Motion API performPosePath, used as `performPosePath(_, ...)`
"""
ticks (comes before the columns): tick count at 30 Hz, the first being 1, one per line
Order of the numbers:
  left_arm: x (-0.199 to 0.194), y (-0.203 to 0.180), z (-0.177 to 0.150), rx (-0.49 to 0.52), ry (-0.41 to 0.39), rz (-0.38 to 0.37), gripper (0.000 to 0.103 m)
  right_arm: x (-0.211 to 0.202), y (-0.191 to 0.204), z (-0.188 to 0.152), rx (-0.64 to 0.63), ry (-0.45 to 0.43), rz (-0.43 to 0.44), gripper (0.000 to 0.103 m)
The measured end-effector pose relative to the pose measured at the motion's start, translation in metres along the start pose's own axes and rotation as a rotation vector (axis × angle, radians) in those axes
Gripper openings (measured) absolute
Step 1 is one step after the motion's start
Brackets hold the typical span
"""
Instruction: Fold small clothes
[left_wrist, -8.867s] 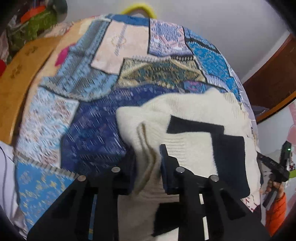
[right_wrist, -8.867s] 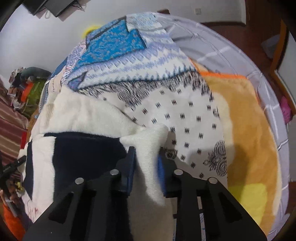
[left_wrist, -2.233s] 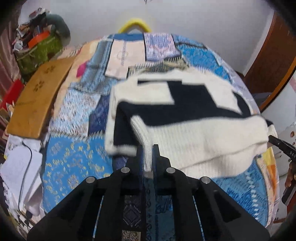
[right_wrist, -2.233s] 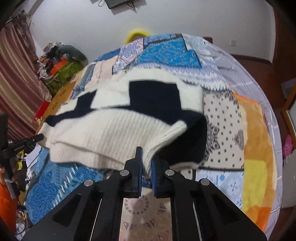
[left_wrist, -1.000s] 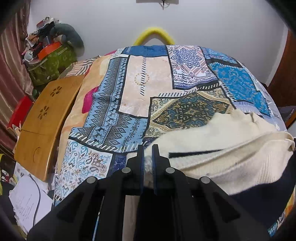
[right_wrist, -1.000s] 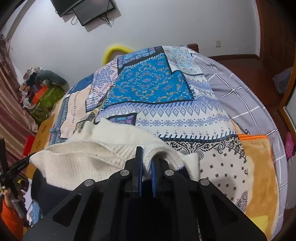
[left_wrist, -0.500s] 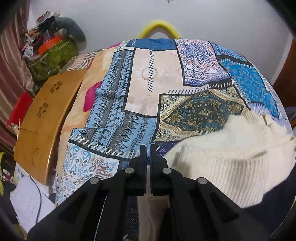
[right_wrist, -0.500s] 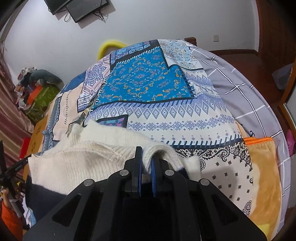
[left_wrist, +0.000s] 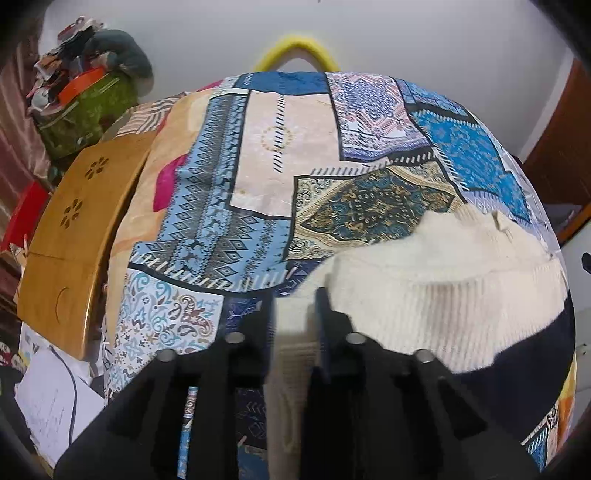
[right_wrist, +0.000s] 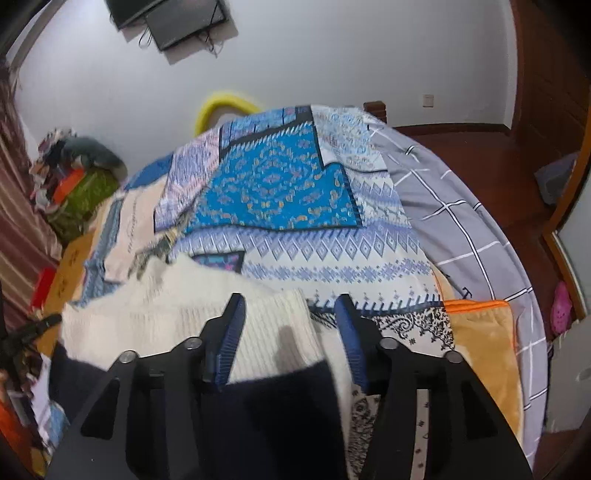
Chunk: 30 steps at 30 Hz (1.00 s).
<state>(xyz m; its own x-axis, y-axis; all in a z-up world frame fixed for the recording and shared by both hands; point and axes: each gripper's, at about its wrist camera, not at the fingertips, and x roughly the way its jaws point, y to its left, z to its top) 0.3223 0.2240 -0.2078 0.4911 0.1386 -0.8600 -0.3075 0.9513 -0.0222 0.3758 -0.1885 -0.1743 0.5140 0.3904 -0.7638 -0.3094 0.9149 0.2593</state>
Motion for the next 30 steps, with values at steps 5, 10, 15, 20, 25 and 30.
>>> performPosePath(5,0.012,-0.008,-0.001,-0.009,0.026,-0.054,0.034,0.027,-0.005,-0.011,0.016,0.083,0.027,0.050)
performPosePath(10,0.021,-0.025,-0.003,0.043,0.034,-0.077,0.034,0.053,-0.013,-0.016,0.057,0.120,0.041,0.050)
performPosePath(15,0.028,-0.030,-0.001,0.057,0.028,-0.069,0.022,0.057,-0.012,-0.011,0.055,0.120,0.084,0.032)
performPosePath(20,0.028,-0.033,0.004,0.051,0.028,-0.072,0.010,0.057,-0.003,-0.012,-0.008,0.115,0.089,0.011)
performPosePath(25,0.012,-0.031,0.008,0.045,-0.051,-0.011,0.008,0.048,0.000,-0.010,-0.057,0.058,0.049,0.007)
performPosePath(30,0.009,-0.025,0.011,0.039,-0.075,0.054,0.008,0.046,-0.010,-0.005,-0.033,0.024,0.007,0.007)
